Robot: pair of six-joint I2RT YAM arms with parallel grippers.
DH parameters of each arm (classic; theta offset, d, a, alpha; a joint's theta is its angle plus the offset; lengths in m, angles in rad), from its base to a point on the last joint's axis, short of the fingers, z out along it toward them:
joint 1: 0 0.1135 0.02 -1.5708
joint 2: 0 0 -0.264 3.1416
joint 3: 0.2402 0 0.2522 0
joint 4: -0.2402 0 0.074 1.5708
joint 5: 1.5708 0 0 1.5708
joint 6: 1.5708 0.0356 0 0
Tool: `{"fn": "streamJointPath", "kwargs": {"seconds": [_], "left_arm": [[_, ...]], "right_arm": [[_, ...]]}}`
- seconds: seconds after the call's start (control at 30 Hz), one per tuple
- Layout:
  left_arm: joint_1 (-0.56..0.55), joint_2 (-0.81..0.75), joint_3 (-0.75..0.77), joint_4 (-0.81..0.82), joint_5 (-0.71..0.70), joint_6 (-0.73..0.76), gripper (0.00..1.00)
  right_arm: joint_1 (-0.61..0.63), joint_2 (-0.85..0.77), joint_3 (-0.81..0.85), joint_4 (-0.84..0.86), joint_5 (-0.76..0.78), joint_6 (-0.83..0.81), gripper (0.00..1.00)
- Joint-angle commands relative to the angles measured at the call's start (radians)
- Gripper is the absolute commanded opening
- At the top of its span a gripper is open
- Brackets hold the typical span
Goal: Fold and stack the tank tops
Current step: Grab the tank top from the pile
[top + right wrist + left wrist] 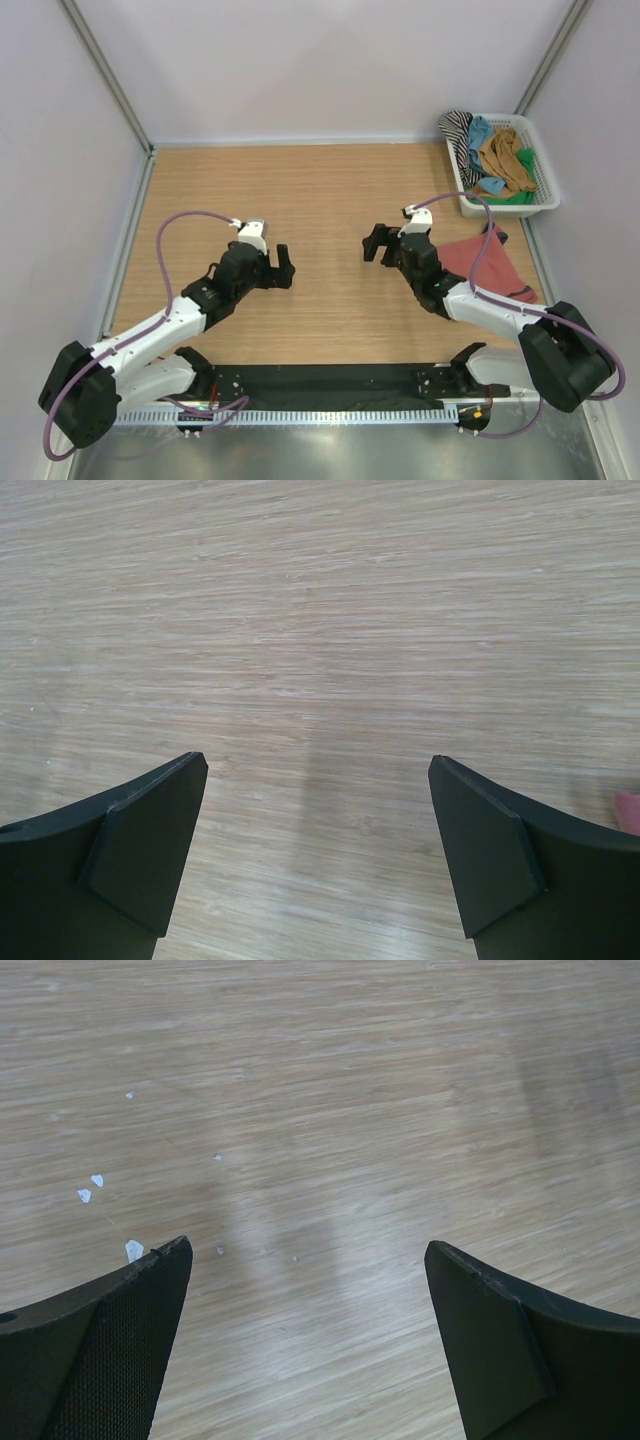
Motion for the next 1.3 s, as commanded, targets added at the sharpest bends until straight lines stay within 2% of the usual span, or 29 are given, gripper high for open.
{"fn": "streamJointPath", "kwargs": {"seconds": [0.0, 0.5, 0.67, 0.9, 1.03, 1.17, 1.23, 1.27], "left_arm": [[-0.003, -0.025, 0.031, 0.011, -0.04, 0.005, 1.0], [-0.003, 0.0, 0.029, 0.028, -0.023, 0.005, 1.0], [-0.003, 0.003, 0.038, 0.03, -0.035, -0.02, 1.0], [-0.003, 0.034, 0.129, -0.021, -0.086, -0.08, 1.0], [-0.002, 0.032, 0.058, 0.057, -0.147, -0.086, 0.99], [-0.002, 0.017, 0.067, 0.047, -0.121, -0.095, 1.0], [-0.002, -0.011, 0.055, 0.048, -0.123, -0.091, 0.99], [-0.002, -0.023, 0.047, 0.051, -0.123, -0.089, 1.0]], "right_arm": [[0.007, -0.013, 0.006, 0.061, 0.057, -0.016, 1.0], [0.006, 0.01, 0.009, 0.051, 0.05, 0.036, 1.0], [0.007, 0.027, 0.036, -0.016, 0.106, 0.058, 1.0], [0.009, -0.06, 0.016, -0.057, 0.184, 0.065, 1.0], [0.007, -0.086, 0.044, -0.16, 0.294, 0.105, 1.0], [0.003, -0.094, 0.14, -0.287, 0.418, 0.088, 1.0], [-0.057, -0.1, 0.19, -0.382, 0.359, 0.099, 0.99], [-0.13, -0.1, 0.255, -0.444, 0.331, 0.114, 0.99]]}}
